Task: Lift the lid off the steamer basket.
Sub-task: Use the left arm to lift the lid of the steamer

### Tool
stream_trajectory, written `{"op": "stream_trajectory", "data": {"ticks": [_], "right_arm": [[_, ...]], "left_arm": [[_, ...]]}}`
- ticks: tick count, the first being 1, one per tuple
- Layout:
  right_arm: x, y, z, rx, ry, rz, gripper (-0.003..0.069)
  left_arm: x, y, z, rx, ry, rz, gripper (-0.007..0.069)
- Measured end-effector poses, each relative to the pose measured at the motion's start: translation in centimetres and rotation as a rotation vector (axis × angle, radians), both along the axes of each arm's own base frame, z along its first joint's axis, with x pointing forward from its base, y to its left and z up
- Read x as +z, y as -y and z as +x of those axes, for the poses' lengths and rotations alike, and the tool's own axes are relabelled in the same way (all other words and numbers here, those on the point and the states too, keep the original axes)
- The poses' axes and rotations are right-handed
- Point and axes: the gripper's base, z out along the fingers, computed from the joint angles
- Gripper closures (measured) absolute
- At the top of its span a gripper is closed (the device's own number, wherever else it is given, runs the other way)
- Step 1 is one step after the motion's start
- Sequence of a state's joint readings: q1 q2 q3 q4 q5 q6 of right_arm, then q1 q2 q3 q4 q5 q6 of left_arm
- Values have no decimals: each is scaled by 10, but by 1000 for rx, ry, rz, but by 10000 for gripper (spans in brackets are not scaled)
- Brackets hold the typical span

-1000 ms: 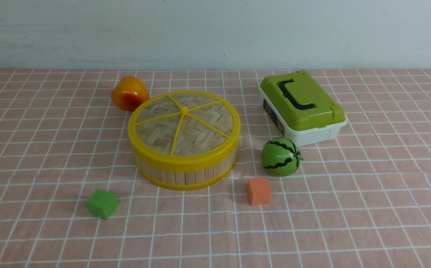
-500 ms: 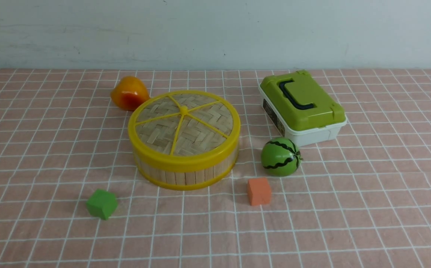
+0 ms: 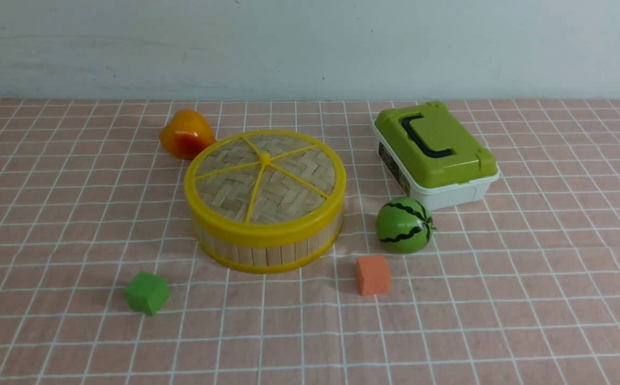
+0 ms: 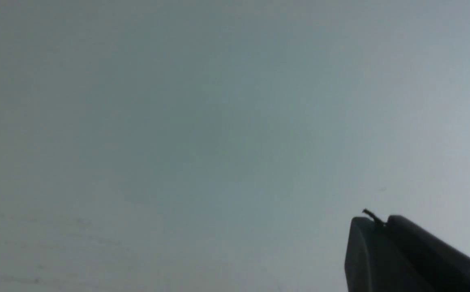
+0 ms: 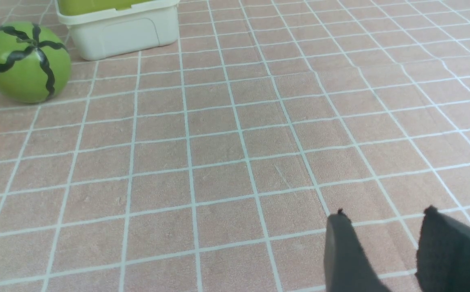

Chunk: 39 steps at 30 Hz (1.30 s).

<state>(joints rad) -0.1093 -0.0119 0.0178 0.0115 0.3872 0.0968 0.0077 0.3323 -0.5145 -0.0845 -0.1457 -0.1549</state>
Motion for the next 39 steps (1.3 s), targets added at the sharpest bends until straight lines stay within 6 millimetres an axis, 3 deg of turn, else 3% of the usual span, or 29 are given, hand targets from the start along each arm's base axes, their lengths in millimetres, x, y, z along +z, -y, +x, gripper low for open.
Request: {"op": "stream_trajectory", "data": {"ticks": [10,16,20,22,29,36,39], "right_arm": [[0,0,0,0,0,0,418],[0,0,0,0,0,0,418],[0,0,0,0,0,0,418],[0,0,0,0,0,0,418],[0,0,0,0,0,0,418],[0,0,0,0,0,0,418],[0,0,0,0,0,0,418]], "left_arm": [[3,2,118,-39,-556,-68,585],[1,8,161,-100,-834,-97,637],[-9,20,188,-241,-1036,-64,637],[-19,33,207,-400,-1148,-83,637],[-37,62,251,-612,-1272,-105,637],[-22,126,293,-679,-1295,108,637],[-17,137,303,-638,-1311,164,637]]}}
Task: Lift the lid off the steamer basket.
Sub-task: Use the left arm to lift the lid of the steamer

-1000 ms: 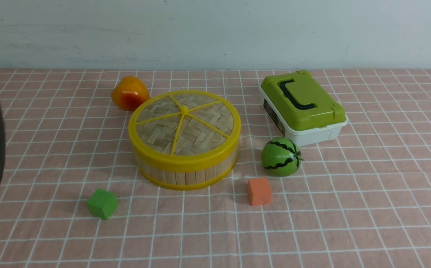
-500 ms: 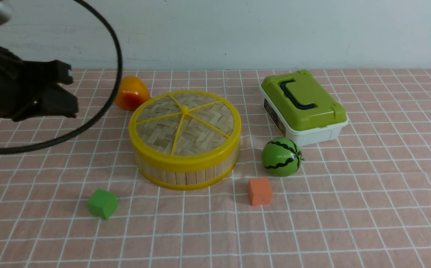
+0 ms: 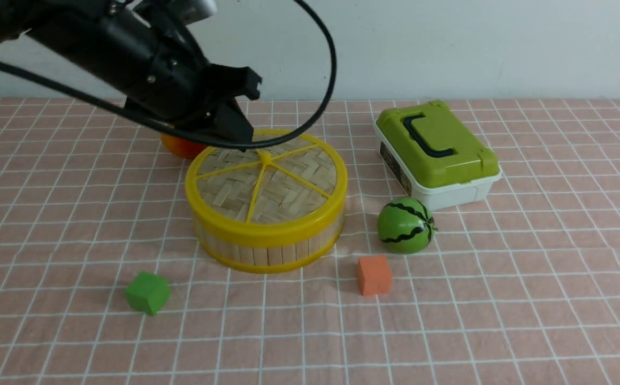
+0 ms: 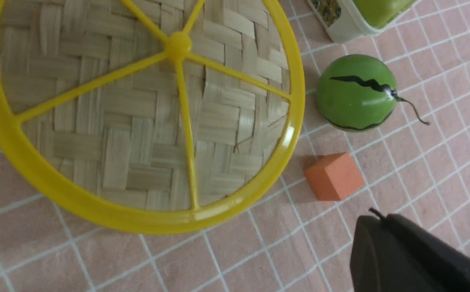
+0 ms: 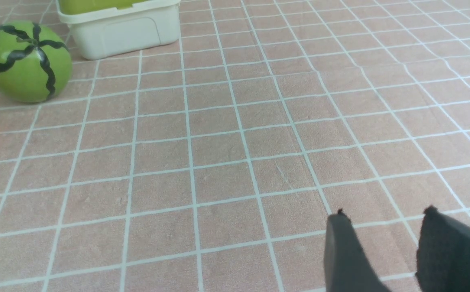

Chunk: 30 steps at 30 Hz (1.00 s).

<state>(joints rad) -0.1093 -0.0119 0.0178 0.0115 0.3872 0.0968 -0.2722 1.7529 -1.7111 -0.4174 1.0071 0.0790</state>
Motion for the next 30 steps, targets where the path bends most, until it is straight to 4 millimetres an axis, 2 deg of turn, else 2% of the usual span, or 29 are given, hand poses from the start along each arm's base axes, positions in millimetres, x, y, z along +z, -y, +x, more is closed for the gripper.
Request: {"op": "stream_trajectory", "data": {"ticks": [2,5,8,9,11,14,15,20,23,30], "right_arm": [[0,0,0,0,0,0,418],[0,0,0,0,0,0,418],[0,0,0,0,0,0,418],[0,0,0,0,0,0,418],[0,0,0,0,0,0,418],[0,0,0,0,0,0,418],[0,0,0,0,0,0,418],[0,0,0,0,0,0,418],[0,0,0,0,0,0,418],[0,0,0,0,0,0,418]], "left_arm": [[1,7,9,14,0,55,631],[2,17,24,29,22,155,567],[-2,32,38,23,52,216,433],[-4,34,40,22,55,220,414],[-14,45,51,12,69,235,303],[-30,58,66,4,96,239,209],[-31,59,66,4,98,241,207],[-67,62,86,6,99,314,188],[-80,61,92,5,99,359,194],[-92,62,97,2,86,380,249]]}}
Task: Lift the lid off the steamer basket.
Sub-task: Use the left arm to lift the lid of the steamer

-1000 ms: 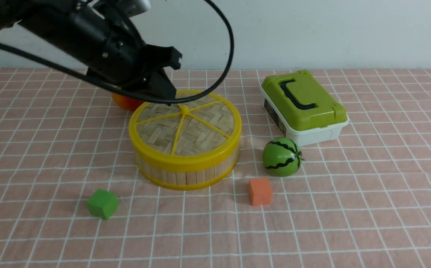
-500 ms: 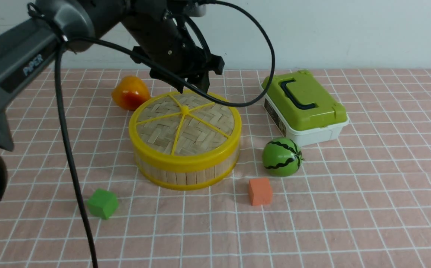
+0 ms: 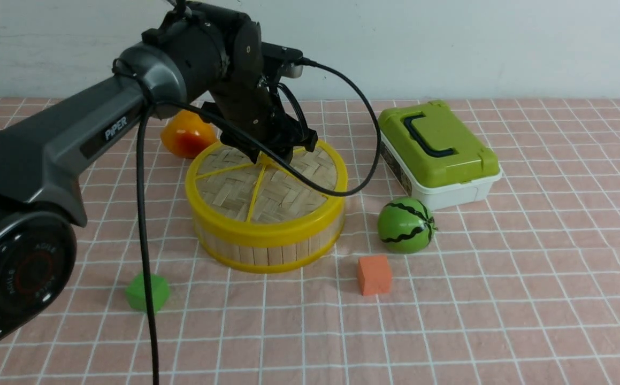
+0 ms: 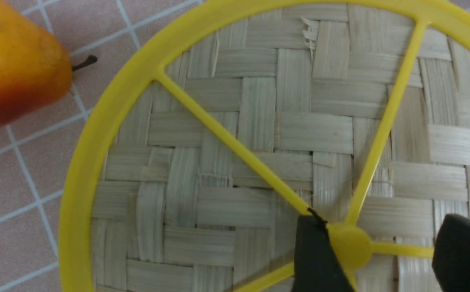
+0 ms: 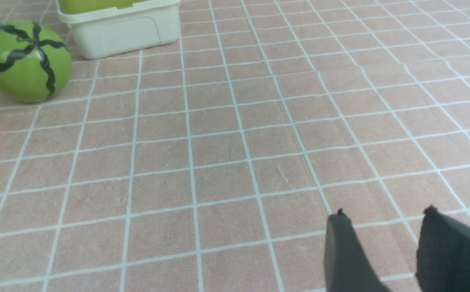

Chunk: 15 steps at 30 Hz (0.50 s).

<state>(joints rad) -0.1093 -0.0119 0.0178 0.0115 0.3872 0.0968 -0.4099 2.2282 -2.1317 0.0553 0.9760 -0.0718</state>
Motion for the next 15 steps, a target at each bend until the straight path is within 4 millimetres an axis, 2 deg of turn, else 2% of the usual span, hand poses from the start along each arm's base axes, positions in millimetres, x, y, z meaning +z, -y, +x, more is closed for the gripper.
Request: {"op": "stream_trajectory", "data": {"ticks": [4,8,9,11,15], "right_arm": [[0,0,0,0,0,0,418],[0,0,0,0,0,0,418],[0,0,0,0,0,0,418],[0,0,0,0,0,0,418],[0,0,0,0,0,0,418]], "left_arm": [[0,0,0,0,1,2,319],[0,-1,1,0,8,15,457],[0,-1,1,0,8,15,465],[0,-2,1,1,8,19,526],[0,-2,1,1,10,22,531]]}}
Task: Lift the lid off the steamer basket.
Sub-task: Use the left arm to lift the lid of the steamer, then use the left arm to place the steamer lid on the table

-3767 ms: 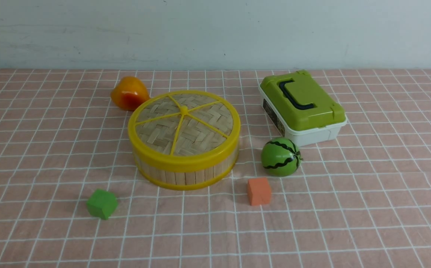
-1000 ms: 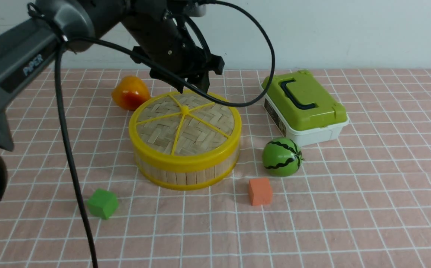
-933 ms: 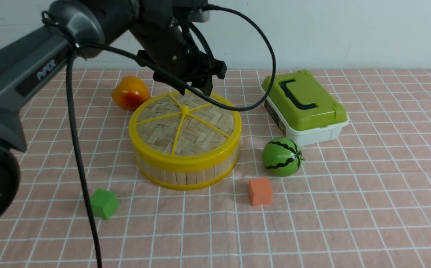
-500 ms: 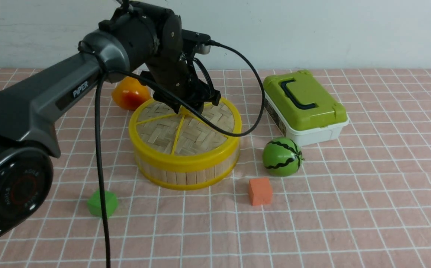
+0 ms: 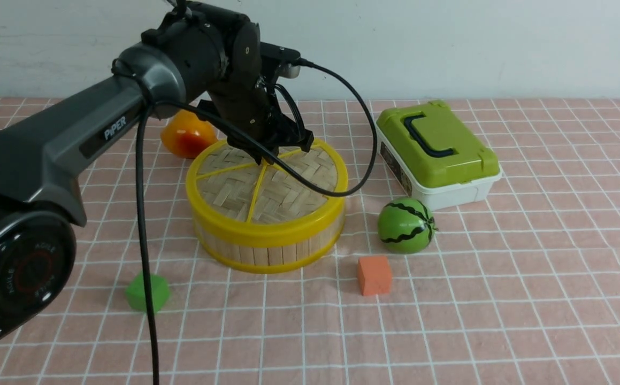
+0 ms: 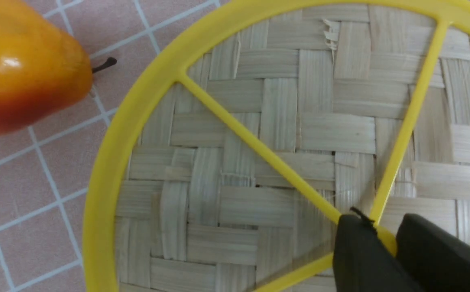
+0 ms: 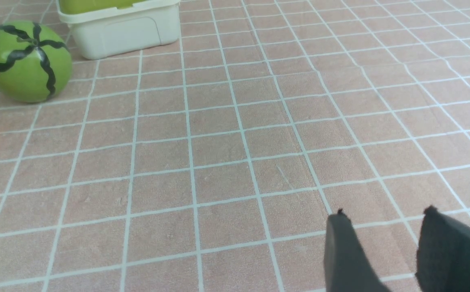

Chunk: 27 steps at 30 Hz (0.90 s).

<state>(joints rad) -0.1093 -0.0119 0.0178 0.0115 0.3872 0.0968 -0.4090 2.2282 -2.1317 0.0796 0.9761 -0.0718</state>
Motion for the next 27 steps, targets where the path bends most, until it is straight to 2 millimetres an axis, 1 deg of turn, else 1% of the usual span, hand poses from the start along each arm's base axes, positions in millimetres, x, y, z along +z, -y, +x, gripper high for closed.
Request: {"op": "stream_trajectory", "data": {"ticks": [4,6,7,8,9,10,11,12,15,17,18,19,20,21,22,23,24,25,26,27], "right_arm": [[0,0,0,0,0,0,418],[0,0,0,0,0,0,418],[0,0,0,0,0,0,418],[0,0,0,0,0,0,418],[0,0,0,0,0,0,418],[0,0,0,0,0,0,418],[0,0,0,0,0,0,418],[0,0,0,0,0,0,418],[0,0,0,0,0,0,418],[0,0,0,0,0,0,418],[0,0,0,0,0,0,418],[0,0,0,0,0,0,418],[0,0,0,0,0,0,418],[0,0,0,0,0,0,418],[0,0,0,0,0,0,418],[0,0,0,0,0,0,418],[0,0,0,0,0,0,418],[0,0,0,0,0,0,418],[0,0,0,0,0,0,418],[0,0,0,0,0,0,418]], "left_arm": [[3,-1,-1,1,3,0,531],[11,-2,-4,13,3,-8,531],[18,-4,-7,20,8,-14,531],[20,-4,-8,20,12,-15,531],[39,-7,-15,28,36,-26,531],[44,-8,-17,29,45,-26,531],[75,-16,-27,36,110,-21,531],[89,-20,-32,42,138,-14,531],[122,-39,-45,86,210,5,531],[136,-51,-50,125,240,14,531],[144,-69,-50,186,263,27,531],[145,-84,-47,238,266,39,531],[144,-87,-46,250,266,37,531],[137,-112,-39,330,249,52,531],[132,-123,-37,364,236,58,531],[128,-126,-36,373,226,62,531],[108,-150,-30,440,175,79,531],[106,-153,-30,445,170,83,531],[89,-170,-27,485,140,93,531],[76,-181,-25,508,125,96,531]]}}
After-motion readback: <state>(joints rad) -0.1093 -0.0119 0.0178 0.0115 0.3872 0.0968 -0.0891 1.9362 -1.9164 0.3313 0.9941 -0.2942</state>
